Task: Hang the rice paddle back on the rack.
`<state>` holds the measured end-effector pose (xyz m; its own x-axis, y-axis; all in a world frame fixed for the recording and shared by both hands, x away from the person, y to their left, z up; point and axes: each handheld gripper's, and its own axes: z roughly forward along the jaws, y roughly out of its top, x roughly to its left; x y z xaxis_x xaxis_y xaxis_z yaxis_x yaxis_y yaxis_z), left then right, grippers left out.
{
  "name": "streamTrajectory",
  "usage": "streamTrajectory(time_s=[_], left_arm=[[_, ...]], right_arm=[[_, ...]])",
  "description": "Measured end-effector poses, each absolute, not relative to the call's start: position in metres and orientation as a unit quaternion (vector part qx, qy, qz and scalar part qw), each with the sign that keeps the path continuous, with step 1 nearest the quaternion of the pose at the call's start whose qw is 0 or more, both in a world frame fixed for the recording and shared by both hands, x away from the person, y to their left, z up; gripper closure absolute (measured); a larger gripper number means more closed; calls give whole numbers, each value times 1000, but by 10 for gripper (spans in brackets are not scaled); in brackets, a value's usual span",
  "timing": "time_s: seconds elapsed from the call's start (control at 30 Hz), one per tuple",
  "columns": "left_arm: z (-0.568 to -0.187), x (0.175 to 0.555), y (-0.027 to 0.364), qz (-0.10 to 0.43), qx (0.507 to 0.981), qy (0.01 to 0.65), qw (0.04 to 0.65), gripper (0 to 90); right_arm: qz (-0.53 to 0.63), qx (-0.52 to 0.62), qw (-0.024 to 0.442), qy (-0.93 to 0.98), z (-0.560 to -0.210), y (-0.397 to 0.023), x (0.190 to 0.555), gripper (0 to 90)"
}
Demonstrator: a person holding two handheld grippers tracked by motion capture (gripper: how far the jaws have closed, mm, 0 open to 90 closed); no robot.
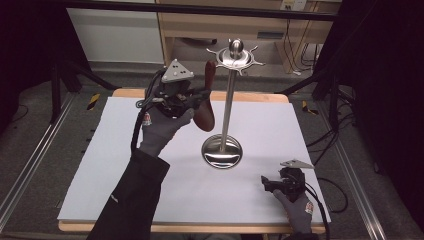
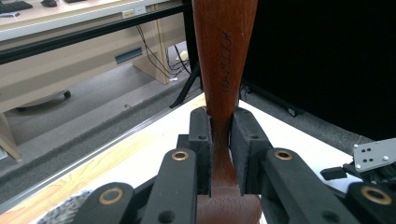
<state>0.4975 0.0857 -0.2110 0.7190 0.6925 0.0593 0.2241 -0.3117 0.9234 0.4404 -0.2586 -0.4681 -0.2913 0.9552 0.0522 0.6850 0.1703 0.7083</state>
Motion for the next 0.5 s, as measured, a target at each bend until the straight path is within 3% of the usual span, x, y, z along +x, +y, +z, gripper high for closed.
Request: streamTrajectory(time_s=[0.5], left_arm=[[-215,504,75,230,769,298,517,786]], right_arm=[[326,559,205,734,-468,-257,440,100]])
